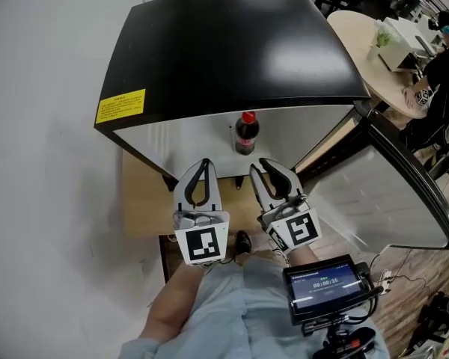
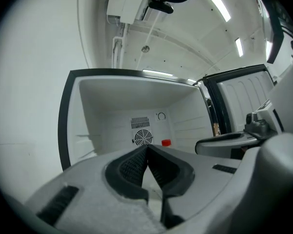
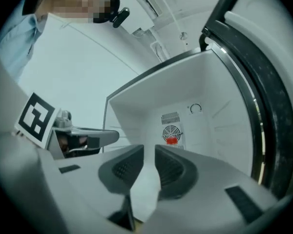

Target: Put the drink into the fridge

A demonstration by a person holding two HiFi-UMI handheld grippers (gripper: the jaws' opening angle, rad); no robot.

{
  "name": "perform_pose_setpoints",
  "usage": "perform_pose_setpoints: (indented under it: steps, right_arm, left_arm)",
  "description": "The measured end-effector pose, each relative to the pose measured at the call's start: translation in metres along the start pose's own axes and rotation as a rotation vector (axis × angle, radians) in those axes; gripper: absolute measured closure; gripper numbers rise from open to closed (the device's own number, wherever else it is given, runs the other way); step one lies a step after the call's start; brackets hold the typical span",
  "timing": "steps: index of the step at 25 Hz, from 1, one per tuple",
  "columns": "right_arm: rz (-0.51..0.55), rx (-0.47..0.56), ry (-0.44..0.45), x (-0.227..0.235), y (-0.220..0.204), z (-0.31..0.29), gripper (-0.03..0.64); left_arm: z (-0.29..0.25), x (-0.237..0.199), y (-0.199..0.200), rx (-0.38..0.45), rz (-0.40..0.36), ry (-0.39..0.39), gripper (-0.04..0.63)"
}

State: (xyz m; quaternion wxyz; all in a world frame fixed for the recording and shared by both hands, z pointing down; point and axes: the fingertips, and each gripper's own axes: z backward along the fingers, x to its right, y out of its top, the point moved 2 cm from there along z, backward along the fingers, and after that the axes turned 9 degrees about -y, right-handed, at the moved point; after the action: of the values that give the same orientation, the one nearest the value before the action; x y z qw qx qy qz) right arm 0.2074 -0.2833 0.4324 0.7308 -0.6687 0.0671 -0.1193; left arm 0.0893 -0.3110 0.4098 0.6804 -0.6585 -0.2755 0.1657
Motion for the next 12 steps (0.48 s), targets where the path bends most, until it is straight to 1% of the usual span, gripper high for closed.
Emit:
perform_pose_setpoints:
  steps: [3,5,7,10,12]
  right_arm:
    - [0.038,0.012,-0.014,-0.009,0.013,0.006,0.598]
    - [0.06,0.01,-0.033,-0.01,0.017,0.008,0.612]
    - [0.082,0.004,-0.052,-0.01,0.02,0.009,0.612]
    - [0.121,-0.001,-0.078,-0.009,0.025,0.009,0.612]
    - [0.14,0.0,-0.085,-0.008,0.026,0.009,0.612]
  left_arm:
    - [0.001,0.004,0.014,0.03,-0.019,0.002,0.586]
    - [0.004,0.006,0.022,0.053,-0.025,0.005,0.586]
    - [0.008,0.009,0.028,0.064,-0.036,0.005,0.586]
    - [0.01,0.014,0.031,0.062,-0.057,-0.008,0.586]
    - [0.01,0.017,0.031,0.059,-0.057,-0.017,0.586]
